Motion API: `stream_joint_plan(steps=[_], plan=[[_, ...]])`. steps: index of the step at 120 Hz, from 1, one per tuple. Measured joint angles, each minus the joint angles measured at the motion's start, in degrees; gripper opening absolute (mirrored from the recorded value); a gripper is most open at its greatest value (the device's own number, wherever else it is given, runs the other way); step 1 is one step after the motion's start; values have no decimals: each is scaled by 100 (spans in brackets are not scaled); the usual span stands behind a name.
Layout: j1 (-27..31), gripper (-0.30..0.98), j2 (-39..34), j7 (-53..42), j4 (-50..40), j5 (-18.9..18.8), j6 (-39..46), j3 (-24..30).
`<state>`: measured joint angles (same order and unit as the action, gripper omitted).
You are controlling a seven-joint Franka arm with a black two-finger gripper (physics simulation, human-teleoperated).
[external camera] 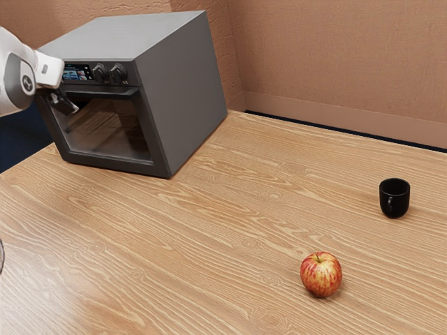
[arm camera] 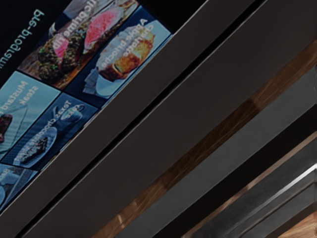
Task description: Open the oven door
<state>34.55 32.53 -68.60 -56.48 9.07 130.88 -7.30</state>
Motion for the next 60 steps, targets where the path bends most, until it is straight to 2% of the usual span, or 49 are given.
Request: stream_joint_plan(steps=[12,20,23,28,31,34,37,41,45,53,60], plan=[[-27,72,-180,-9,-358,7,-28,26],[-73,71,-1095,-12,-1756,35,62,124],[-116,67,-1706,-14,-2632,-6,155,208],[-186,60,-3140,-17,-4453,-179,330,352],[-261,61,-4373,-23,-5624,-303,358,408],[-271,62,-5628,-29,-6375,-405,185,420],[-260,64,-6651,-30,-6504,-460,-88,487],[-232,64,-7316,23,-5612,-385,-539,890],[-172,65,-7251,253,-4763,-284,-925,1279],[-178,66,-5591,943,-3373,-162,-1720,2040],[-188,67,-4400,1501,-2787,-147,-2359,2551]])
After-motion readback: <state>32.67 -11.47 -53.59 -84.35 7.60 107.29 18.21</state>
